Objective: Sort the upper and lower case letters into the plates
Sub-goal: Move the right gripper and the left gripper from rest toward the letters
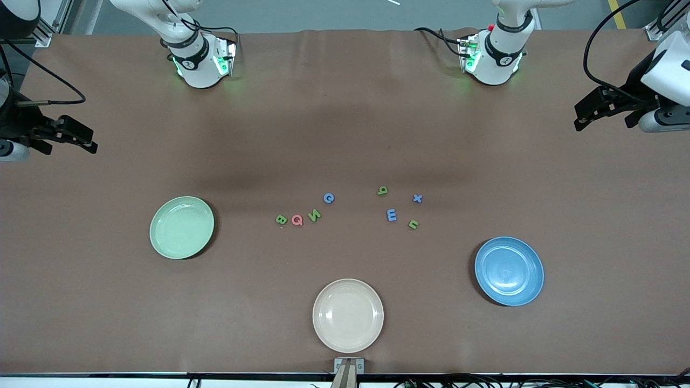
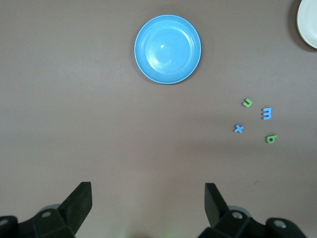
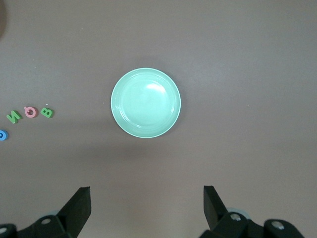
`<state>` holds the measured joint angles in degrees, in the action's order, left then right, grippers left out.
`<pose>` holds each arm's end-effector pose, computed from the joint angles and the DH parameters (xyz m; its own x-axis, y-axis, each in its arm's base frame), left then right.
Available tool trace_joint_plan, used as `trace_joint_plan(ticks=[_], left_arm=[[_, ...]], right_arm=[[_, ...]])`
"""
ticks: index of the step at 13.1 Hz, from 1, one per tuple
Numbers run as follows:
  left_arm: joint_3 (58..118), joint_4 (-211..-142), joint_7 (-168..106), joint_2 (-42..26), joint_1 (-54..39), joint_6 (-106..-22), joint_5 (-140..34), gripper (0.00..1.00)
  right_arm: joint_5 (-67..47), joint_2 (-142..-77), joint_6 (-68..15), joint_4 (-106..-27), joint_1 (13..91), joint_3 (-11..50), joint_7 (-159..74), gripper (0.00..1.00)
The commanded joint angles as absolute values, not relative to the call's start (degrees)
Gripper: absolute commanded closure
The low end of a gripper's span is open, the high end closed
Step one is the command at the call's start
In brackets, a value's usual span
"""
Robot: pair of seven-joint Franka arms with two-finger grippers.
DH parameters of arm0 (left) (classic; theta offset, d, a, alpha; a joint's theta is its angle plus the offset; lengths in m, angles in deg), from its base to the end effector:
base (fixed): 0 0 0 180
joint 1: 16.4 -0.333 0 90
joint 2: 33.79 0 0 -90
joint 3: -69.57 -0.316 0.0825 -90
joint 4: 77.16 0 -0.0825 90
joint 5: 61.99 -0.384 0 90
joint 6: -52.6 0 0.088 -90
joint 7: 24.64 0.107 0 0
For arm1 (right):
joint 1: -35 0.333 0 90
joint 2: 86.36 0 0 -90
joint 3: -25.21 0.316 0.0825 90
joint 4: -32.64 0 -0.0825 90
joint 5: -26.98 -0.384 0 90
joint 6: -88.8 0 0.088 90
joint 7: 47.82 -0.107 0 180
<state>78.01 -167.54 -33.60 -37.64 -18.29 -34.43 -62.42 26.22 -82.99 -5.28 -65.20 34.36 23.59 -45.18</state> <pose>0.5249 -0.0624 0.6528 0.9990 0.0427 0.0106 0.0428 -0.9990 -0.0159 0.5399 -0.0204 0.5980 1.0000 0.0057 -0.0061 0.0057 -0.9999 -0.0152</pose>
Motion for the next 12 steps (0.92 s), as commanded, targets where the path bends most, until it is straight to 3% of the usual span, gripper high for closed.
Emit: trace_joint_plan(ticks=[1,6,10,12], left_arm=[[78.0,-167.7,-31.6,-38.0,-18.2,-34.7,-62.4,0.00],[77.8,-162.9,-30.0,-34.2,-18.3,-34.7,-62.5,0.00],[80.8,-166.9,-31.1,-32.1,-17.9,-38.7,-62.5,0.00],[82.4,-171.7,-32.9,-32.5,-18.0,-43.8,-62.9,0.00]], right_arm=[[26.8,-83.2,-4.4,-64.5,33.4,24.3,-44.8,0.00],[27.1,-83.6,-4.2,-64.3,33.4,24.3,-44.9,0.00],[28.1,-98.5,-5.8,-58.0,32.8,23.9,-44.7,0.00],[27.9,-101.3,-5.5,-56.2,32.5,23.9,-45.7,0.00]])
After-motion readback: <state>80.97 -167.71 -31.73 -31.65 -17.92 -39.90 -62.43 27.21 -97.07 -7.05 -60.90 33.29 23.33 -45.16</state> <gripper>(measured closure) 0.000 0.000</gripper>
